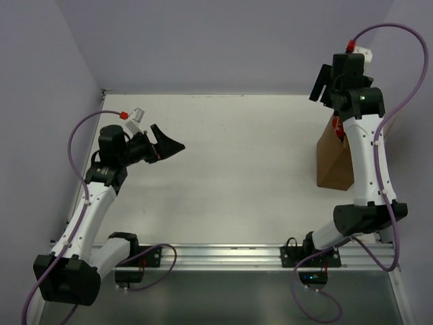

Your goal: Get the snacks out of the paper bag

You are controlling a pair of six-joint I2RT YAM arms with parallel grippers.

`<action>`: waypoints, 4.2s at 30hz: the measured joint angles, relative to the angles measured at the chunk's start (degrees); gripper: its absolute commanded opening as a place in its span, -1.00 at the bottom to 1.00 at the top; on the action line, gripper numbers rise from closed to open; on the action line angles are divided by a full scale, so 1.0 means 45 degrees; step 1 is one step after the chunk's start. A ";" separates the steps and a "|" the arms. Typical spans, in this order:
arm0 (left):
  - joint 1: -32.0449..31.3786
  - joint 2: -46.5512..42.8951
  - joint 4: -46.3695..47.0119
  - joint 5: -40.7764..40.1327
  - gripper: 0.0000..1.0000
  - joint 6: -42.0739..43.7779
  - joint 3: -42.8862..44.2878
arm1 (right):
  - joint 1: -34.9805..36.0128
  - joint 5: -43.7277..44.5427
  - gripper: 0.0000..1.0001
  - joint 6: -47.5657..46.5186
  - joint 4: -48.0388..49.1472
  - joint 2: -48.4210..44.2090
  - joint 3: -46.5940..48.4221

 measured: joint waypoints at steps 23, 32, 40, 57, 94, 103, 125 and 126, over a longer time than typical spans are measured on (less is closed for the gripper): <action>0.0000 0.0141 -0.0228 -0.0321 0.89 0.0199 0.0000 | 0.0607 -0.2516 -1.00 0.0291 -0.0996 0.2569 0.2497; 0.0000 0.0160 -0.1064 -0.0690 0.81 0.0199 0.0806 | 0.3152 -0.3711 -1.00 0.1632 -0.1443 0.2599 0.2807; 0.0000 0.0083 -0.1797 -0.1209 0.82 0.0214 0.2035 | 0.5085 -0.4352 -1.00 0.2934 -0.1447 0.3011 0.3682; 0.0000 0.0000 -0.2016 -0.0850 0.82 -0.0491 0.2958 | 0.8471 -0.5314 -0.96 0.4405 -0.0753 0.5299 0.5659; -0.4789 0.6426 -0.3565 -0.4148 0.62 -0.0806 1.0093 | 0.7645 -0.1307 0.82 0.1792 -0.0967 -0.0908 0.0427; -0.4857 0.7864 -0.4940 -0.4857 0.55 -0.0918 1.0987 | 0.7640 -0.1481 0.53 0.1093 -0.0869 -0.0097 0.1778; -0.5416 0.8053 -0.5911 -0.5013 -0.10 -0.1569 1.2070 | 0.5877 -0.3701 0.43 0.0894 -0.0826 0.2812 0.1991; -0.5416 0.8038 -0.5901 -0.5076 -0.30 -0.1559 1.1871 | 0.5867 -0.3716 0.43 0.0845 -0.0835 0.2973 0.2064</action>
